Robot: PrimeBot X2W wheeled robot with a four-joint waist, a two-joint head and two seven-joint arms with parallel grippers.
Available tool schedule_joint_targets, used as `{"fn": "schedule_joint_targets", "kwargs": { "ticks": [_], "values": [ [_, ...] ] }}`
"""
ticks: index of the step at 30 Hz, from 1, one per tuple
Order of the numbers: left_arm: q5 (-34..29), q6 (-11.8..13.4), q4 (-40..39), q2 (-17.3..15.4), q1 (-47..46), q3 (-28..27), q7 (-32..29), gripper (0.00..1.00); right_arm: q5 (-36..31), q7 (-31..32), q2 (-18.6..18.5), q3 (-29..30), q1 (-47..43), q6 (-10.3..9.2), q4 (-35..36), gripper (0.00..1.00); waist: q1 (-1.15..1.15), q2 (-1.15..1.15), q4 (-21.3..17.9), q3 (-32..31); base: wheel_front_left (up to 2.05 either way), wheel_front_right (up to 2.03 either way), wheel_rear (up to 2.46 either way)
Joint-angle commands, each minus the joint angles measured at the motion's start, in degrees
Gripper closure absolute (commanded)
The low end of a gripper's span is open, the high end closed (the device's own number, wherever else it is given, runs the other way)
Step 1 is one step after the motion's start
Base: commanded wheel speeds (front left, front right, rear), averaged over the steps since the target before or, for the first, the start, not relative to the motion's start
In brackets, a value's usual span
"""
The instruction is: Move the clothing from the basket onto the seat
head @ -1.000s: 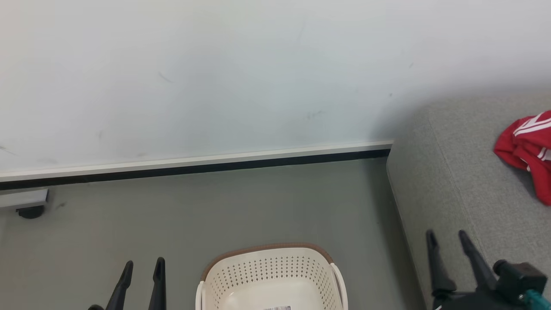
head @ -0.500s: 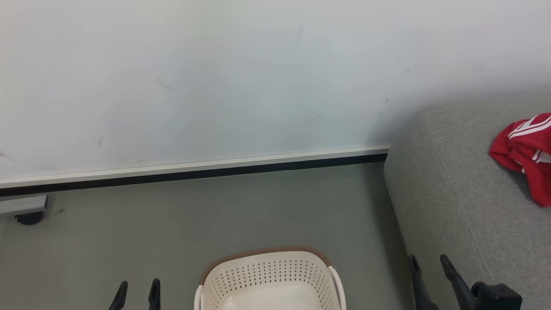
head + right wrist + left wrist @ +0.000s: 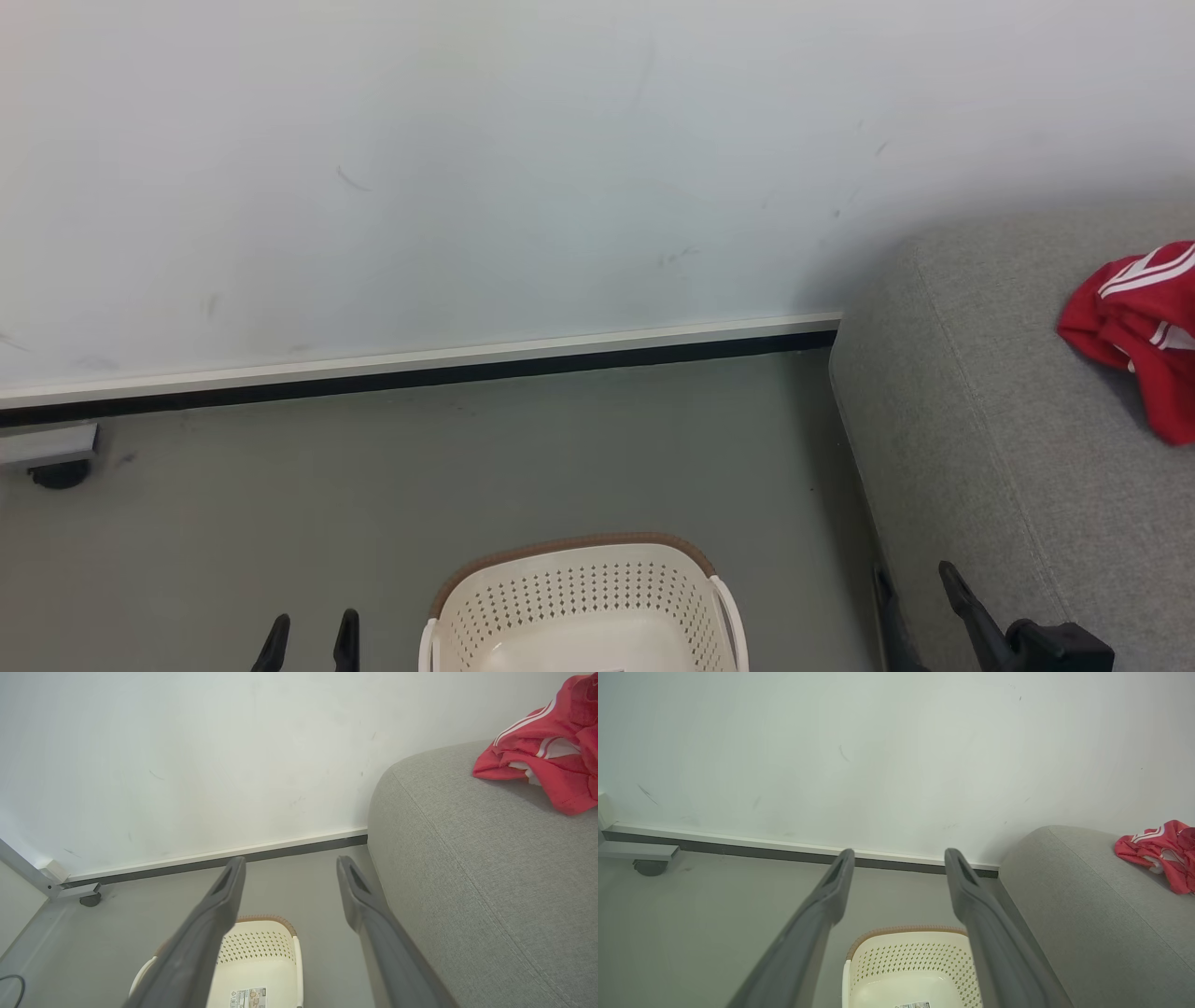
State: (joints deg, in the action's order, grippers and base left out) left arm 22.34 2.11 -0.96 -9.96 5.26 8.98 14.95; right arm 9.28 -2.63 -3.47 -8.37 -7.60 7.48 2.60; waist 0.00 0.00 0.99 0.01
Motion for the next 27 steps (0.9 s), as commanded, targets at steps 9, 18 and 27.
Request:
{"fn": "schedule_joint_targets", "kwargs": {
  "ticks": [9, 18, 27],
  "values": [
    [-0.73, -0.37, 0.11, 0.79, -0.4, -1.13, 0.25, 0.0, -0.51, -0.4, 0.32, 0.32, 0.4, 0.03, 0.15, 0.0, 0.0, 0.0, 0.14, 0.15, 0.0, 0.0, 0.0],
    [-1.29, -0.7, 0.0, 1.62, 0.21, -2.17, 0.25, 0.0, -0.7, -0.25, 0.43, 0.5, 0.28, 0.04, 0.21, 0.0, 0.0, 0.0, 0.11, 0.26, 0.0, 0.0, 0.0],
    [1.11, -0.66, 2.24, 2.37, 0.42, -1.91, -0.69, 1.0, 1.87, -0.42, 0.18, 0.52, -0.47, 0.01, -2.03, 1.0, 0.0, 0.0, 0.05, 0.31, 0.0, 0.0, 0.0]
  ]
}}
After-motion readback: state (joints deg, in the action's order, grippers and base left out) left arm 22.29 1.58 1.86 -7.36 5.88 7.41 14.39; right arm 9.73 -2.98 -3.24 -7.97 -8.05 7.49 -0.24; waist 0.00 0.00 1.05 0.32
